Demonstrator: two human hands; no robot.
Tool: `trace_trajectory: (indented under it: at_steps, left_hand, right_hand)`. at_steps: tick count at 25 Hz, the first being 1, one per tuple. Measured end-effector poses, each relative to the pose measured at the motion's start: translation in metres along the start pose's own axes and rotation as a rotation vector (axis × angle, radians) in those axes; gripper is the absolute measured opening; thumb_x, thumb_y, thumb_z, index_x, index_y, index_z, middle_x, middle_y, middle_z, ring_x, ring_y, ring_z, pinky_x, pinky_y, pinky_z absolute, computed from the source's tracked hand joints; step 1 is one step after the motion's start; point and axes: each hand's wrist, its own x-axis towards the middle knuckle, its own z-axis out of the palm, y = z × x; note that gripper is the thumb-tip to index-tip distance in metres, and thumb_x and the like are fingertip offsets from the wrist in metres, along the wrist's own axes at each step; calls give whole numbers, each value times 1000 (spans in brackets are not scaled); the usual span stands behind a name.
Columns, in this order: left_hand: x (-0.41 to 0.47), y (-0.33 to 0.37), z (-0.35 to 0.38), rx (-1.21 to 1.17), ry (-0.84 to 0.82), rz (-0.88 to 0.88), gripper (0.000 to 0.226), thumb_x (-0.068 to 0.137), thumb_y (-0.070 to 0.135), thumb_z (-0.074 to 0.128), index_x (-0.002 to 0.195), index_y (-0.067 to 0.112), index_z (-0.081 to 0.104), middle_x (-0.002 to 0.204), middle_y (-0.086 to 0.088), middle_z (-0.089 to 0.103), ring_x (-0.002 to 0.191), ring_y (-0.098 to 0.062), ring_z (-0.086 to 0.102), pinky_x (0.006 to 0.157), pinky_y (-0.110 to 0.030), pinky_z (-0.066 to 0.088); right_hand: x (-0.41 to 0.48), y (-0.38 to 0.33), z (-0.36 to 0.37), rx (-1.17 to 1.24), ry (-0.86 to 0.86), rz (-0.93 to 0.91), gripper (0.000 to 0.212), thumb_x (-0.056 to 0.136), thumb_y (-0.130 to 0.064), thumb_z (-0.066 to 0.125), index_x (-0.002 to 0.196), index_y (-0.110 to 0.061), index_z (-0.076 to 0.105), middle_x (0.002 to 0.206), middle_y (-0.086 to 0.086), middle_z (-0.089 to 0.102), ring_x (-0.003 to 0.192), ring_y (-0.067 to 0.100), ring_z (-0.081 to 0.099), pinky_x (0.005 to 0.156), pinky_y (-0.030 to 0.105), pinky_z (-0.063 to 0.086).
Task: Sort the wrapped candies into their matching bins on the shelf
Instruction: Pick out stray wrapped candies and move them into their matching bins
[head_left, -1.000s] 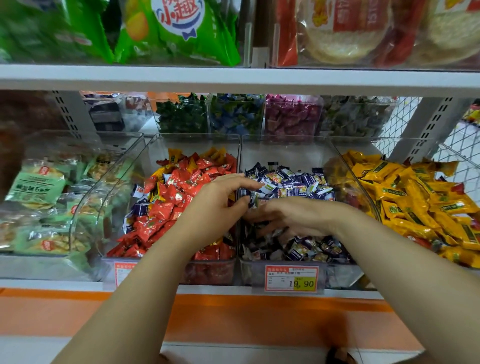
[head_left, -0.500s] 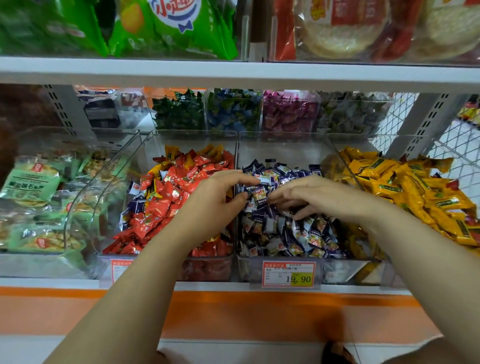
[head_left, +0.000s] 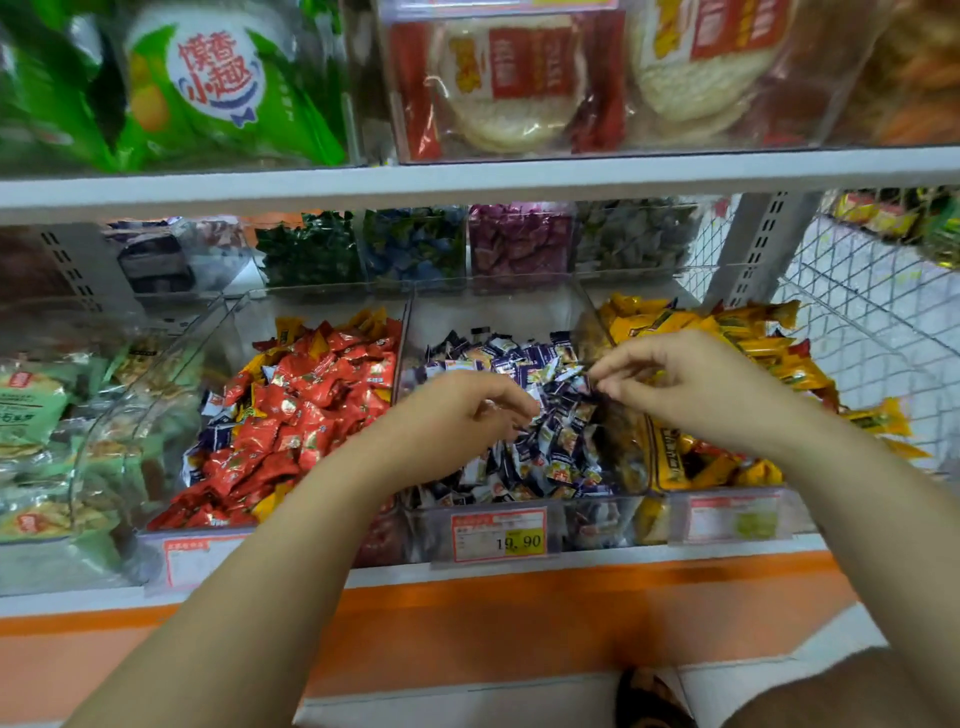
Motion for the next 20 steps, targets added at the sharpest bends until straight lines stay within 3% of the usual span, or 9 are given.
trace_trajectory:
  at_steps: [3, 6, 9, 13, 17, 20]
  left_hand:
    - [26, 9, 25, -12, -480, -180, 28, 100, 21, 41, 120, 23, 61, 105, 10, 67, 93, 3, 63, 75, -17, 51]
    - [41, 8, 42, -45, -645, -357, 33, 101, 29, 38, 126, 20, 57, 130, 3, 57, 114, -11, 56, 92, -26, 45]
    - [46, 8, 48, -308, -682, -540, 37, 100, 35, 34, 126, 19, 55, 129, -9, 57, 110, -21, 59, 90, -28, 48]
    - [52, 8, 46, -207, -666, -525, 52, 100, 47, 13, 143, 28, 34, 147, -9, 38, 132, -28, 40, 109, -44, 30]
    - [57, 3, 46, -252, -520, -515, 51, 99, 49, 11, 140, 33, 37, 147, -2, 40, 130, -22, 42, 102, -40, 31]
    - [61, -8, 43, -280, -407, -539, 47, 99, 50, 16, 134, 36, 44, 139, 2, 48, 122, -16, 48, 97, -37, 36]
  right_hand:
    - [-10, 9, -3, 8, -8, 8, 17, 90, -16, 60, 101, -25, 69, 100, -10, 67, 84, -9, 58, 67, 3, 43]
    - [-11, 11, -2, -21, -68, -19, 20, 92, -16, 57, 107, -24, 67, 102, -8, 66, 67, -21, 50, 57, 0, 37]
    - [-7, 14, -5, -46, -94, -39, 23, 94, -18, 53, 111, -24, 66, 103, -8, 64, 70, -18, 51, 57, 0, 37]
    - [-4, 21, -3, -30, -88, -71, 24, 94, -16, 51, 110, -26, 66, 107, -9, 65, 97, 4, 57, 70, 6, 42]
    - [-7, 22, -5, -18, -93, -83, 27, 93, -12, 51, 109, -27, 66, 106, -10, 64, 95, 4, 57, 74, 8, 43]
    - [-8, 22, -7, -14, -96, -84, 28, 94, -12, 50, 113, -26, 65, 108, -11, 63, 90, -3, 54, 69, 5, 41]
